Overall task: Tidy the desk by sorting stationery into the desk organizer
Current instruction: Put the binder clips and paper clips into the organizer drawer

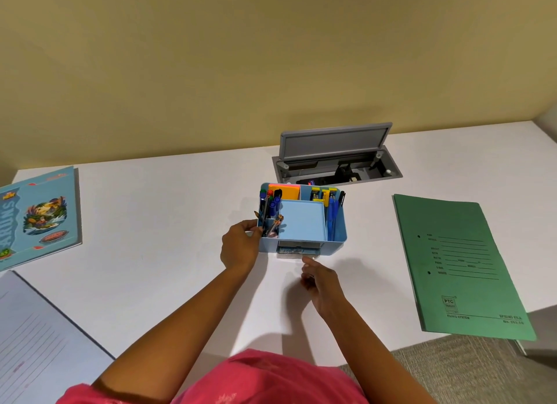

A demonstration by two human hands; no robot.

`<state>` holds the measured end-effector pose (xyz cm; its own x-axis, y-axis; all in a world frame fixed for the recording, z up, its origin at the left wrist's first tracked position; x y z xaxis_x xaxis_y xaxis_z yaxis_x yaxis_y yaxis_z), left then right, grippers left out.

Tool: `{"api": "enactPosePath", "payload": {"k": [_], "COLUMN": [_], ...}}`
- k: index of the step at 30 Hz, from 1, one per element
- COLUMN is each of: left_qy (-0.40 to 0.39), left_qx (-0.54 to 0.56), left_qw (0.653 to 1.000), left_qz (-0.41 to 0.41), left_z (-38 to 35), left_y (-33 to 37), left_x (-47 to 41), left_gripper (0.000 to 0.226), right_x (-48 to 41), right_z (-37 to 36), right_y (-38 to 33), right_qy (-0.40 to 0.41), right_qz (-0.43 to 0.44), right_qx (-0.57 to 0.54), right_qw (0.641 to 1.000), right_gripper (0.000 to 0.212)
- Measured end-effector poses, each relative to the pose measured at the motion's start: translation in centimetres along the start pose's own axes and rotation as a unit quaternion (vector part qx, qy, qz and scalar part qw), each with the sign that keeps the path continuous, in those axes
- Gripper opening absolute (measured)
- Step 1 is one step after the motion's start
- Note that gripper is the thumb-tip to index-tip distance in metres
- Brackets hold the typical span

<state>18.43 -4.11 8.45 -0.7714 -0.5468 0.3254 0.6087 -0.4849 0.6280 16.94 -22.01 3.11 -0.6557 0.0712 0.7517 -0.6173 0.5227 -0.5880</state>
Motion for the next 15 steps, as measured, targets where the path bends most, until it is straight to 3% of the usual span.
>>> {"api": "enactPosePath", "payload": {"k": [7,15], "left_qy": [-0.003,-0.009], "left_qx": [-0.007,-0.010], "left_qw": [1.000,1.000], "left_qz": [0.001,0.005], "left_z": [0.0,0.0], "left_y": [0.0,-0.1], "left_x": [-0.1,-0.1], "left_gripper": [0.030,0.029], "right_x": [-0.4,-0.3], "right_z": [-1.5,-1.0], "right_y": [-0.6,-0.3], "right_qy": [-0.028,0.002], "right_qz": [-0.007,-0.020], "right_qx": [-0.010,-0.012], "right_qw": [1.000,1.000], "right_gripper": [0.019,0.027]}}
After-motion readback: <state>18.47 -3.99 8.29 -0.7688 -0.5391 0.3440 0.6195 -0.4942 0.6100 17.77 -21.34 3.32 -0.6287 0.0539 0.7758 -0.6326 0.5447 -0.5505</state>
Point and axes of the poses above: each hand's wrist, its own x-axis away from the middle knuckle, its own z-axis out of the back of the hand, y = z × x, the point moved 2 cm from there along -x, towards the middle knuckle, and after that the axes turned 13 degrees about -x, right-handed, at the moved point
